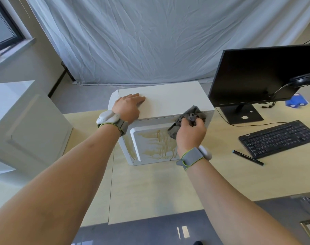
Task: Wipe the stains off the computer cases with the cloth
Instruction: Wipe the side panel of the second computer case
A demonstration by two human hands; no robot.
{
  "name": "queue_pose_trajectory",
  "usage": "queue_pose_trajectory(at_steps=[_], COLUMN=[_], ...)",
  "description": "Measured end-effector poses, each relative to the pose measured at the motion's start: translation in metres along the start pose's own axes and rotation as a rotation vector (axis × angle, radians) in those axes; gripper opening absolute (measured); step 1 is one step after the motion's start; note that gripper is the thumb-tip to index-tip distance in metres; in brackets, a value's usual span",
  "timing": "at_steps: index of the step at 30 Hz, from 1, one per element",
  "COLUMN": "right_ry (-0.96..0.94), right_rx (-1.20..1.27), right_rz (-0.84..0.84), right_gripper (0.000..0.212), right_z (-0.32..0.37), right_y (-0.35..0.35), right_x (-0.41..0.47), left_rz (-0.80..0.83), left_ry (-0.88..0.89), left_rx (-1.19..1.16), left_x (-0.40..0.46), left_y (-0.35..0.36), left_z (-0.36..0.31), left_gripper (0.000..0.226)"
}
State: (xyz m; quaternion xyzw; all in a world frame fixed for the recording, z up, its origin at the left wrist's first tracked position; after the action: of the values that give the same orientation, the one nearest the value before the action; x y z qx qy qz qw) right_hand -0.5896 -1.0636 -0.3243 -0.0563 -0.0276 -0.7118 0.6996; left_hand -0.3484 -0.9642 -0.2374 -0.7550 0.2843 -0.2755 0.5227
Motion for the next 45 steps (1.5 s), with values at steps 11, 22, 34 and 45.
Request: queue_pose_trajectory(at_steps=[11,22,34,45], right_ry=[0.035,0.073,0.091,0.148], right_rx=[0.066,0.076,0.211,0.193], right_rz=[0.424,0.087,-0.112,0.378], right_gripper=[0.014,0.023,0.019,0.011], right_z=[0.020,0.016,0.008,0.014], right_y=[0.001,0.012,-0.044,0.077], right_x=[-0.021,-0.018,0.009,-0.083], left_rz=[0.029,0.015,0.025,0.053], left_ry=[-0.018,-0.022,-0.030,-0.076], left_rx=[-0.006,0.005,-0.034,-0.066], left_x=[-0.002,-0.004,-0.004,0.006], left_y=[-0.001,-0.003,-0.004,0.005], left_z=[0.003,0.000,0.003,0.015], left_gripper=[0.071,0.063,0.070,0.075])
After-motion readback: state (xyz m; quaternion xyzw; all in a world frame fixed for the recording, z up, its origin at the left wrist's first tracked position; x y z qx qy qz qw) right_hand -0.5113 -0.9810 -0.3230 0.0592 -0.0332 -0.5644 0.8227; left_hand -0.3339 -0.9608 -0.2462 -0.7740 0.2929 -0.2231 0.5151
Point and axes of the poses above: each hand's wrist, its own x-axis towards the middle knuckle, its own y-axis out of the palm, z = x × y, the point moved 9 cm from there along x, towards the middle knuckle, and after that the axes turned 11 degrees about -y, right-handed, at the moved point
